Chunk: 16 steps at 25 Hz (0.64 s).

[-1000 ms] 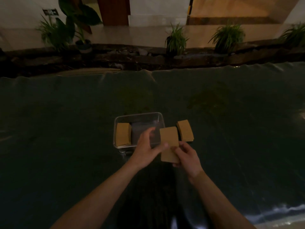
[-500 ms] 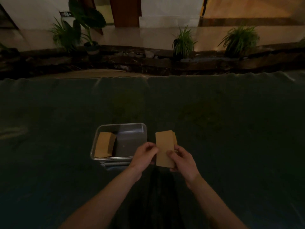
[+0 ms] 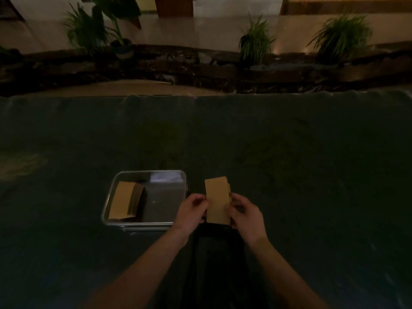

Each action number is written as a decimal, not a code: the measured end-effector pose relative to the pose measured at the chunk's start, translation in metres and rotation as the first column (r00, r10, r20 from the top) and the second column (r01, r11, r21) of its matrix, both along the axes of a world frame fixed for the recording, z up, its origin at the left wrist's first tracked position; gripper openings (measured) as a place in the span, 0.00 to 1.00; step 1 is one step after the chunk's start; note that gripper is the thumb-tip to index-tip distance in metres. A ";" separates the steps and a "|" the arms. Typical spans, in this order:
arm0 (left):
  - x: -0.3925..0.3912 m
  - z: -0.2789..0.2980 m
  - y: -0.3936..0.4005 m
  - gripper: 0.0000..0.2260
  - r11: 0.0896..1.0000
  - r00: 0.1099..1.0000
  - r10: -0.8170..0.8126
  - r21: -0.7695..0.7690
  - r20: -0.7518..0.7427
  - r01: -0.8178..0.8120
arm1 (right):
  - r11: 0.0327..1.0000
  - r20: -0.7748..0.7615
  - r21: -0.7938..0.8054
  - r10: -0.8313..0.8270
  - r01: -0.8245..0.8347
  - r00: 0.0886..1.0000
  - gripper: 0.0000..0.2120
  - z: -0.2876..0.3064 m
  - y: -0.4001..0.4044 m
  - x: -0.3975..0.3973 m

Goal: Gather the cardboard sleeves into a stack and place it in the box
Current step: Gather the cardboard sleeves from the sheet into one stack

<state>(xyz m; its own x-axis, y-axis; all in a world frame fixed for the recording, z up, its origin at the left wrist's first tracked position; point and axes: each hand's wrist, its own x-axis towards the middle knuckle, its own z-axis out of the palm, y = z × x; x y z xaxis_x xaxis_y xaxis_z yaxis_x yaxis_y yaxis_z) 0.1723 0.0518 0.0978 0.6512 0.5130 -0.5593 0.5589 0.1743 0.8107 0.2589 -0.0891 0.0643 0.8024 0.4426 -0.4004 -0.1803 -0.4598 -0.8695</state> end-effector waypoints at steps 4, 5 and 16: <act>0.018 -0.026 0.009 0.05 0.998 0.999 -0.010 0.054 -0.050 0.013 | 0.995 0.033 -0.101 0.000 0.003 0.999 0.20 -0.016 0.013 0.012; 0.020 -0.033 0.010 0.07 0.996 0.997 -0.020 0.087 -0.069 0.026 | 0.992 0.044 -0.129 0.004 0.002 0.999 0.20 -0.020 0.015 0.013; 0.046 -0.092 0.006 0.12 0.927 0.965 -0.098 0.330 -0.244 0.177 | 0.896 0.200 -0.444 0.125 -0.024 0.972 0.21 -0.058 0.031 0.019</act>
